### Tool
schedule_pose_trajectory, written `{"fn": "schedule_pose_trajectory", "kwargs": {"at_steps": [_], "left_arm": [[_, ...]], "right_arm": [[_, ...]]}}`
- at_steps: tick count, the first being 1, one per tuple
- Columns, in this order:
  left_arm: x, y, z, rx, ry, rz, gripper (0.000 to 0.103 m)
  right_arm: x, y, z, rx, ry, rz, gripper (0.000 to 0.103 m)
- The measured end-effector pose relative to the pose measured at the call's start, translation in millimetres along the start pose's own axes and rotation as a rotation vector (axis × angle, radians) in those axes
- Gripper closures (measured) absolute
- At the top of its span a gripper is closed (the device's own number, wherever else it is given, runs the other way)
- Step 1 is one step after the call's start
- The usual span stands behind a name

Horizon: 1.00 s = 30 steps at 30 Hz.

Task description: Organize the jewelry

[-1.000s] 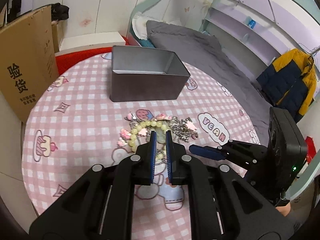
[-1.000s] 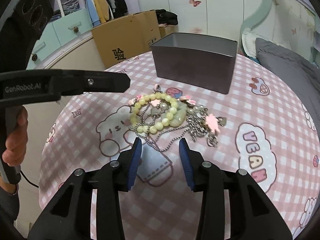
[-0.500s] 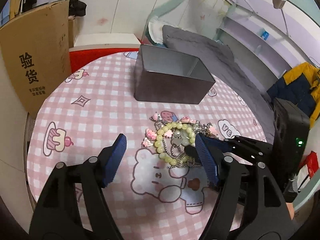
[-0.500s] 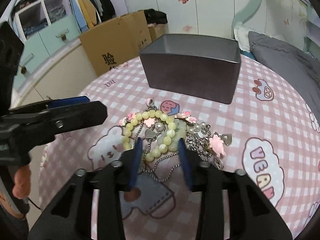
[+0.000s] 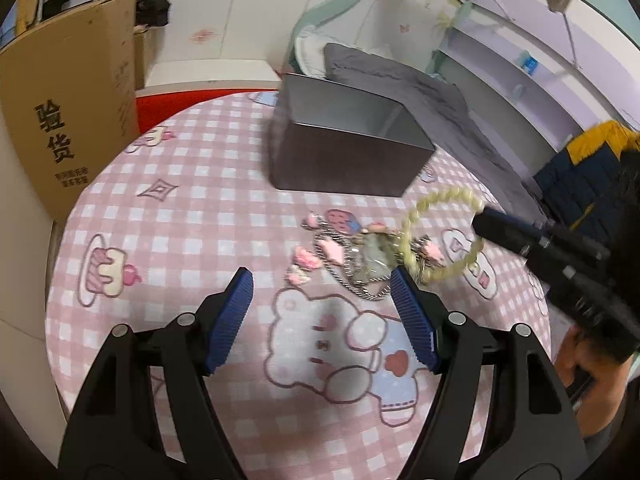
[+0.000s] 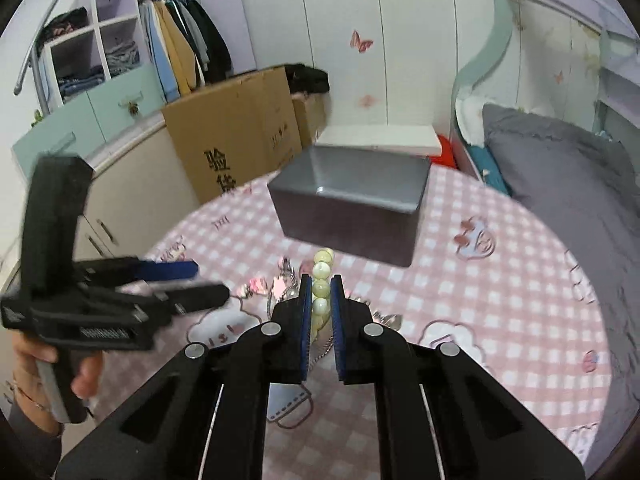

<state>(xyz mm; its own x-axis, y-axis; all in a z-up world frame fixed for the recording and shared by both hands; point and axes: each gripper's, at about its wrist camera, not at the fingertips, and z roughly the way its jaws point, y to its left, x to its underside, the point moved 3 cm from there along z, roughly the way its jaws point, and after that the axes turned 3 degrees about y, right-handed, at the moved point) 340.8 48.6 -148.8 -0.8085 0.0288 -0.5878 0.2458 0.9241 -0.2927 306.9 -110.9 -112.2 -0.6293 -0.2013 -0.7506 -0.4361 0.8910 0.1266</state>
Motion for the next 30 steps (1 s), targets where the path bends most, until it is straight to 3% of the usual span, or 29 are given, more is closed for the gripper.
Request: {"fn": "schedule_pose_trajectory", "kwargs": {"at_steps": [8, 18, 20, 24, 27, 30], "left_arm": [[12.8, -50.2, 14.6, 0.018, 0.008, 0.192, 0.032], [10.6, -85.8, 44.8, -0.125, -0.031, 0.355, 0.034], [7.7, -87.2, 47.3, -0.113, -0.027, 0.357, 0.062], [1.3, -85.6, 52.8, -0.08, 0.007, 0.328, 0.09], [-3.8, -82.5, 40.9, -0.1, -0.034, 0.298, 0.098], [-16.3, -72.8, 20.7, -0.09, -0.087, 0.243, 0.099]], "right_arm": [[-7.2, -3.5, -21.9, 0.006, -0.045, -0.006, 0.095], [-10.7, -0.6, -30.4, -0.013, -0.062, -0.023, 0.095], [-10.8, -1.6, -32.0, -0.019, -0.064, -0.026, 0.095], [-12.6, -2.4, -37.0, -0.027, -0.077, -0.025, 0.095], [-15.4, -1.6, -42.5, -0.025, -0.088, -0.031, 0.095], [-18.4, -0.4, -49.6, -0.028, -0.104, -0.03, 0.095]]}}
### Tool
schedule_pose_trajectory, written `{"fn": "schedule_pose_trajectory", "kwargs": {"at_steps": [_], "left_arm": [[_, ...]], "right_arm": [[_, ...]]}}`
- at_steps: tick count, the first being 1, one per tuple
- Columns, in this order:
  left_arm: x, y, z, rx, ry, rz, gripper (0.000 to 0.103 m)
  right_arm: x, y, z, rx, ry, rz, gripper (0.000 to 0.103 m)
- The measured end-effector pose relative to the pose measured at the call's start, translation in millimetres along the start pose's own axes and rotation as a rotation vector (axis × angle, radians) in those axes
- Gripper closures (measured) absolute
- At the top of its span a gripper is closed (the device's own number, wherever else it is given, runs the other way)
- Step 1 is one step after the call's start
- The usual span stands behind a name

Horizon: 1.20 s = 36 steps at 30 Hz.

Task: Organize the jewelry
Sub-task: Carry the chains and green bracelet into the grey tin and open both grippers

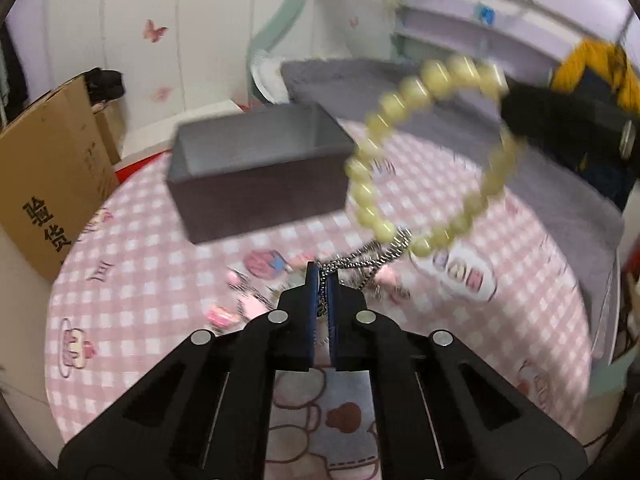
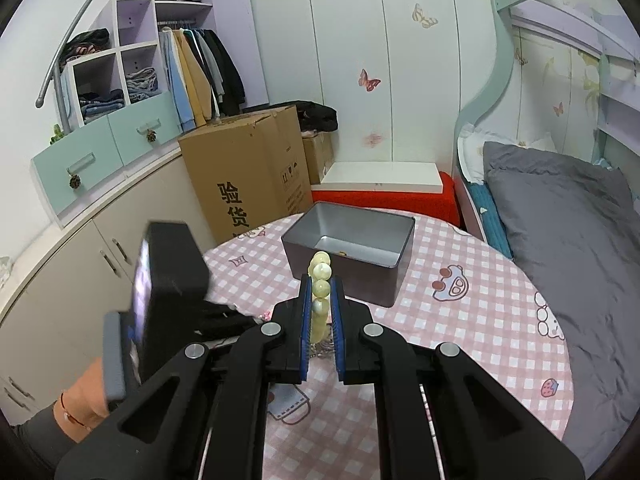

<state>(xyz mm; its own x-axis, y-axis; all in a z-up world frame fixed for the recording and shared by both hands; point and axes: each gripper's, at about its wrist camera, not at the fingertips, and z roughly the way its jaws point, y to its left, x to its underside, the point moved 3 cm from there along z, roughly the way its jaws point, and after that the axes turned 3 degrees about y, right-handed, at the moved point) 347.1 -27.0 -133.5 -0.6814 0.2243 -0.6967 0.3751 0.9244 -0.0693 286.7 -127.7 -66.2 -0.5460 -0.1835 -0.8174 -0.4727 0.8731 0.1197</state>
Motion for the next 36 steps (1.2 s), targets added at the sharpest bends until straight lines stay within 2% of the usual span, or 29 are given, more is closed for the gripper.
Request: {"fn": "schedule_pose_trajectory", "kwargs": {"at_steps": [8, 18, 29, 36], "left_arm": [[-23.1, 19.5, -57.5, -0.002, -0.106, -0.061, 0.099], [-60.6, 29.1, -102.5, -0.024, -0.188, -0.054, 0.099], [-124.8, 32.6, -118.9, -0.098, -0.243, -0.016, 0.099], [-167.5, 25.9, -110.6, -0.144, -0.263, 0.032, 0.099]], "right_arm": [[-18.6, 7.5, -15.5, -0.004, -0.035, -0.016, 0.095], [-49.5, 13.6, -18.7, 0.009, -0.064, -0.041, 0.095], [-89.2, 1.7, -4.4, 0.036, -0.088, -0.049, 0.095], [-109.4, -15.6, 20.1, 0.058, -0.074, -0.038, 0.096]]}}
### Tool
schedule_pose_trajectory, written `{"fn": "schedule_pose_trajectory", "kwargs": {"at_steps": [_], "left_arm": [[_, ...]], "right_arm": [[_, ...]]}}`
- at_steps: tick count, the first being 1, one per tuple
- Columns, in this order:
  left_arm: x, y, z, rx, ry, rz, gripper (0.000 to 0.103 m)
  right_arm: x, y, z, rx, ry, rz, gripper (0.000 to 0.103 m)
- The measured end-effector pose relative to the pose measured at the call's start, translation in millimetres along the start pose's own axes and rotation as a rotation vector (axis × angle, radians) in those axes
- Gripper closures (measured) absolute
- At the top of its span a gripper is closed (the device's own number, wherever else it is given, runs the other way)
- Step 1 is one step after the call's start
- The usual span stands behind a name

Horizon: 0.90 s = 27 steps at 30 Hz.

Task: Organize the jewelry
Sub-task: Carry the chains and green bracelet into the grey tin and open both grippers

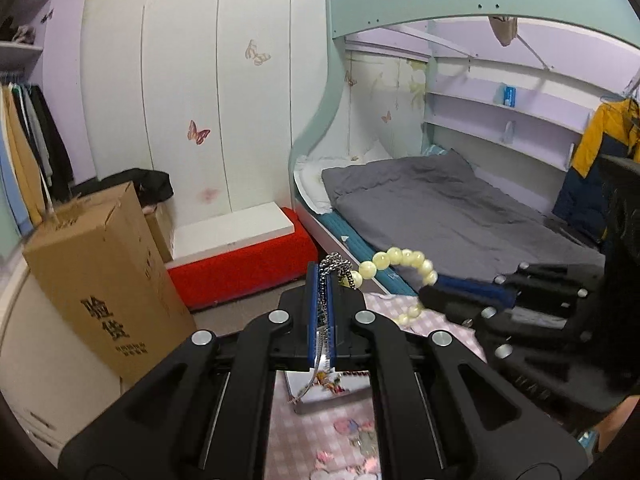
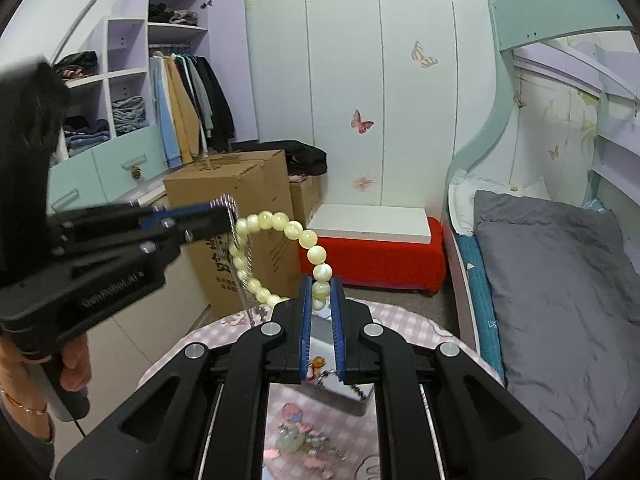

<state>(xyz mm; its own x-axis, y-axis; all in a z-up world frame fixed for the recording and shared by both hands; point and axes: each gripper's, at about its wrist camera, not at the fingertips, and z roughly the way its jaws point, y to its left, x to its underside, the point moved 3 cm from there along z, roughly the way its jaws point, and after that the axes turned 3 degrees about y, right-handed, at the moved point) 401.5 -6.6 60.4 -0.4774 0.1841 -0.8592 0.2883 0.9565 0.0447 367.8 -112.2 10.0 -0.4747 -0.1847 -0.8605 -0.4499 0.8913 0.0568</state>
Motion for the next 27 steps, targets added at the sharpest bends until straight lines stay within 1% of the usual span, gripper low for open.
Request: {"fn": "schedule_pose_trajectory", "kwargs": {"at_steps": [4, 8, 13, 19, 24, 27], "left_arm": [[-12.4, -2.0, 19.3, -0.014, 0.005, 0.011, 0.099], [-7.1, -2.9, 46.6, -0.012, 0.04, 0.014, 0.099], [13.4, -4.2, 80.4, 0.003, 0.102, 0.013, 0.099], [46.6, 0.5, 113.0, 0.009, 0.189, 0.005, 0.099], [70.5, 6.0, 134.3, 0.009, 0.257, -0.006, 0.099], [78.9, 5.4, 141.0, 0.018, 0.287, -0.002, 0.099]], "right_arm": [[-1.1, -14.7, 20.1, 0.007, 0.023, 0.026, 0.096], [8.4, -26.0, 44.4, 0.008, 0.064, 0.045, 0.096], [31.6, -35.9, 72.4, 0.003, 0.13, 0.068, 0.096], [56.3, -39.2, 97.7, -0.004, 0.201, 0.081, 0.096], [66.2, -35.4, 109.3, -0.004, 0.243, 0.073, 0.096], [71.2, -30.8, 114.0, -0.007, 0.267, 0.067, 0.096]]}}
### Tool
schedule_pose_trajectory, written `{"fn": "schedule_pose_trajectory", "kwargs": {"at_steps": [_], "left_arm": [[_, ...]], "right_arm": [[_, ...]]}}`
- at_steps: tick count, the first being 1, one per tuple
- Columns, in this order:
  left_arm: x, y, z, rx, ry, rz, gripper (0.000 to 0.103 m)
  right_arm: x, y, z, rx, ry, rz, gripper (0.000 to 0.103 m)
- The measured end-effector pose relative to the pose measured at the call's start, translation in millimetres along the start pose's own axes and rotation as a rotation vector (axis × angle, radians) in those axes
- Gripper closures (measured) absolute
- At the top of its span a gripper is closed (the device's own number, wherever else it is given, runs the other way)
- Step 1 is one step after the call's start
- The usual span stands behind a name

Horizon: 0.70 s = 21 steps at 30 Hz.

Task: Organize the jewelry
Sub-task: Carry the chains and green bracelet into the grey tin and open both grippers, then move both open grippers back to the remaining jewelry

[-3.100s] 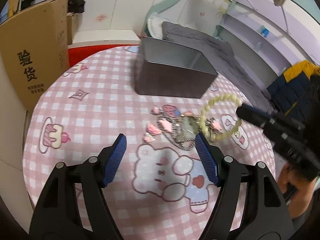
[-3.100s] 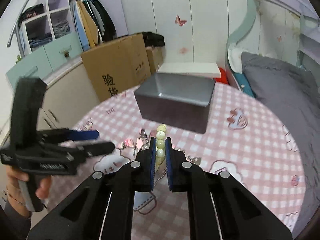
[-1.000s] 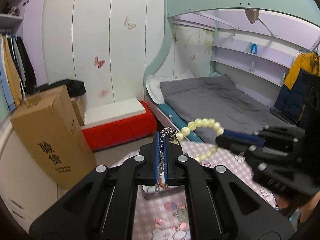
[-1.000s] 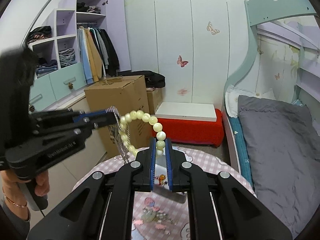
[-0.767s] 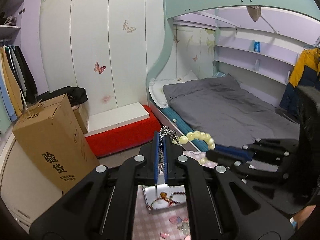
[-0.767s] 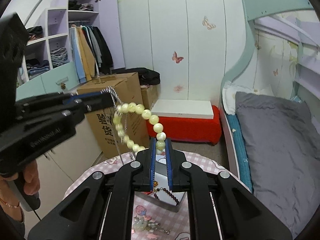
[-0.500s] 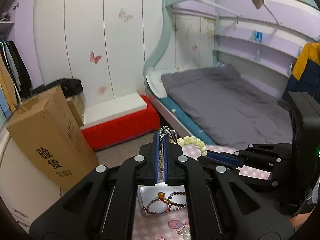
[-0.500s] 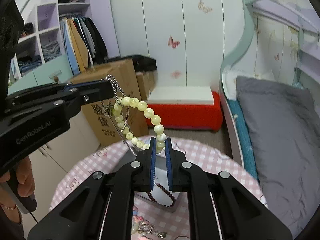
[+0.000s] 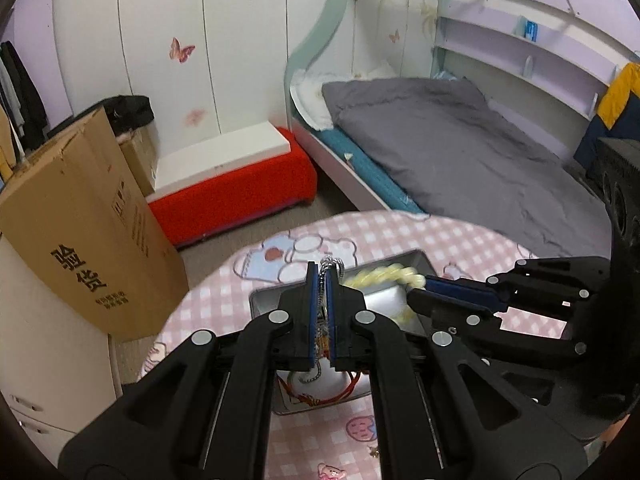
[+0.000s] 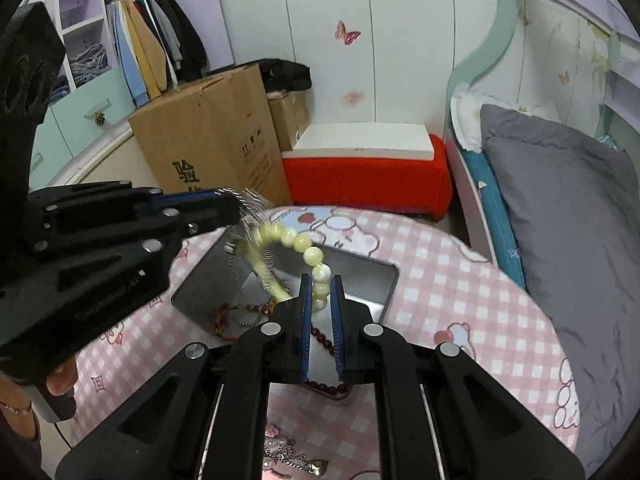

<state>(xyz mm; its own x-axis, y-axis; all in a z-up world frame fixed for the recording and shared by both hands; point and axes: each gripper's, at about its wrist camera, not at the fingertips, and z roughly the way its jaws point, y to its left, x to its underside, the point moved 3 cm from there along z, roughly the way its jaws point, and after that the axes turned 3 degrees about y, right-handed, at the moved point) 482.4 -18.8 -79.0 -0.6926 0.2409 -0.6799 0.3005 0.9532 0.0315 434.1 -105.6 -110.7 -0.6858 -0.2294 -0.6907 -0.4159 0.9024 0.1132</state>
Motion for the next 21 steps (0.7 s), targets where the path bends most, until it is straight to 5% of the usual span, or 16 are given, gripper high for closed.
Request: {"fn": "schedule_pose_trajectory", "kwargs": {"at_steps": [12, 16, 21], "left_arm": [[20.2, -3.9, 17.6, 0.019, 0.083, 0.007, 0.098], [24.0, -0.7, 10.6, 0.031, 0.085, -0.004, 0.098], [35.6, 2.4, -11.7, 0.001, 0.054, -0.011, 0.098]], "right_arm": [[13.3, 0.8, 15.8, -0.018, 0.052, 0.031, 0.094], [13.5, -4.0, 6.9, -0.038, 0.034, 0.065, 0.079], [16.7, -3.2, -18.9, -0.042, -0.013, 0.073, 0.078]]}}
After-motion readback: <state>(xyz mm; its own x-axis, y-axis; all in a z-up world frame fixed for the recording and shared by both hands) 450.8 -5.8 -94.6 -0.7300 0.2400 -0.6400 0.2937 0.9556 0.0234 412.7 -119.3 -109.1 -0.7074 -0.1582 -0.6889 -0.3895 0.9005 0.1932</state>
